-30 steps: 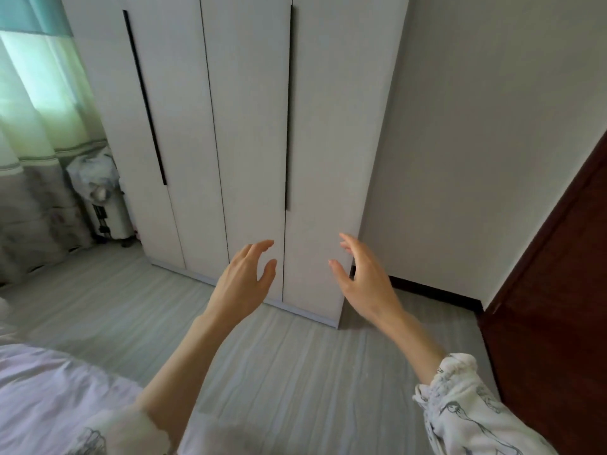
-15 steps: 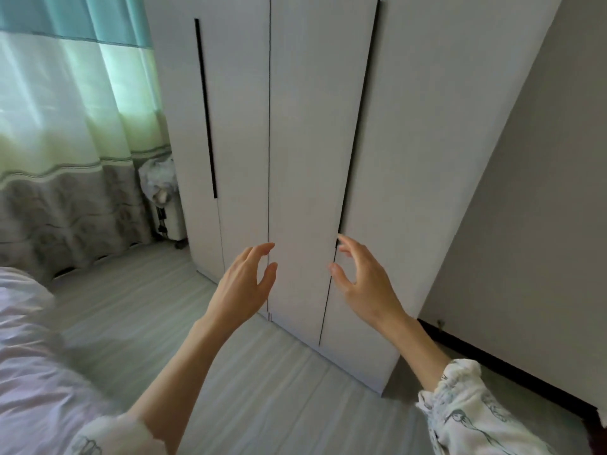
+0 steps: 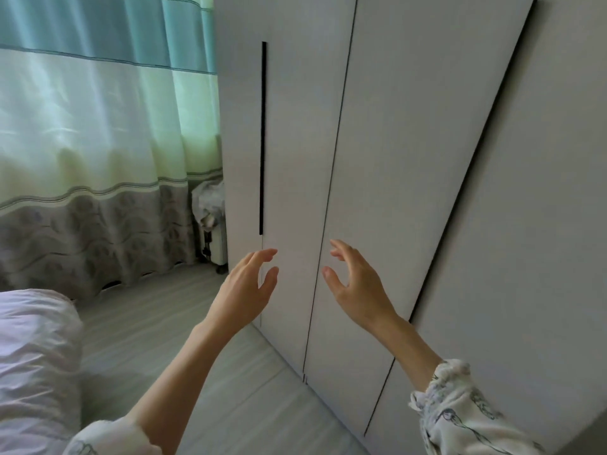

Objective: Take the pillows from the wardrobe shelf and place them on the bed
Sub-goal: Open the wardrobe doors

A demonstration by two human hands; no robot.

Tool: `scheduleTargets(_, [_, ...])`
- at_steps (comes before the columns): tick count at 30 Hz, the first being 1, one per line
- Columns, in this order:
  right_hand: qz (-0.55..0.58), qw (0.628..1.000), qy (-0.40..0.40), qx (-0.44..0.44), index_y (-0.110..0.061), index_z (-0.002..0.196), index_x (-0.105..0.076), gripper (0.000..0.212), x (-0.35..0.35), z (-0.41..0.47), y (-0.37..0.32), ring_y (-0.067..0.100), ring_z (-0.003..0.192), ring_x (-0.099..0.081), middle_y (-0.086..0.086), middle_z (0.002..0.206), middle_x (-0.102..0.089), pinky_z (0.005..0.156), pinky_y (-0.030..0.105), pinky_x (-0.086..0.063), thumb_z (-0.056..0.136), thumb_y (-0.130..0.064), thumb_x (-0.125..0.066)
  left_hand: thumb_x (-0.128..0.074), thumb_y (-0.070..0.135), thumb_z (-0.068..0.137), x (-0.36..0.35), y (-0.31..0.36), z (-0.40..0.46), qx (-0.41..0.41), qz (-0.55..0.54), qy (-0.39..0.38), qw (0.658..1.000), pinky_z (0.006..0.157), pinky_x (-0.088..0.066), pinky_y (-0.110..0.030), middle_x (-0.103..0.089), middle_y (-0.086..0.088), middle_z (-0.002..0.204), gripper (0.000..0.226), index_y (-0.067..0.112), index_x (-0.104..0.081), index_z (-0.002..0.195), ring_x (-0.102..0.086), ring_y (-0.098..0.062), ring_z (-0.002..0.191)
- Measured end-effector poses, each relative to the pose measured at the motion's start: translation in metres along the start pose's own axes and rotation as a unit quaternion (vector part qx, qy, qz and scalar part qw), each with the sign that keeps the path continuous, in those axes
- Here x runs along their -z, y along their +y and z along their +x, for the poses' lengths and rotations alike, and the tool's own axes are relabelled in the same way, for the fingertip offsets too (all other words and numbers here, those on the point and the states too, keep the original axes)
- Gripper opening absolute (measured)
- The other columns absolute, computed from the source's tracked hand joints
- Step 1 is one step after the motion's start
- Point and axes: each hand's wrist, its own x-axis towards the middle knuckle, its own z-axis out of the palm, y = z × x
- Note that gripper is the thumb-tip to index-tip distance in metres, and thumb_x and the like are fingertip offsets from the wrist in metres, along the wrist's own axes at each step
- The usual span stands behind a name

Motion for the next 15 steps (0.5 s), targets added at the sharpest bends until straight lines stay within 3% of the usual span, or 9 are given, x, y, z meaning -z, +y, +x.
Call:
scheduleTargets(5, [0.008,1.0,-0.02,0.022,-0.025,0.138,-0.035,0.049,-0.044,0.072,0.024,0.008,0.119,-0.044,-0.005,0.129,-0.05,0.091,0.017,-0.03,0.092,-0.032,-0.05,-0.048,0.025,0.093,-0.009,-0.051,0.052,0.022,0.008,0.018,1.0,0.094,-0.038,-0.025,-0.056,0.0,0.128,0.038,0.017,-0.047,0.131,-0.051,-0.016,0.117])
scheduleTargets(15, [0.025,0.998,-0.027,0.045,-0.022,0.138,-0.035,0.049,-0.139,0.243,0.076,0.009,0.117,-0.046,-0.003,0.127,-0.051,0.091,0.018,-0.03,0.092,-0.031,-0.051,-0.05,0.024,0.092,-0.016,-0.169,0.194,0.048,0.032,0.03,0.998,0.094,-0.044,-0.036,-0.057,-0.002,0.126,0.036,0.017,-0.05,0.128,-0.056,-0.016,0.109])
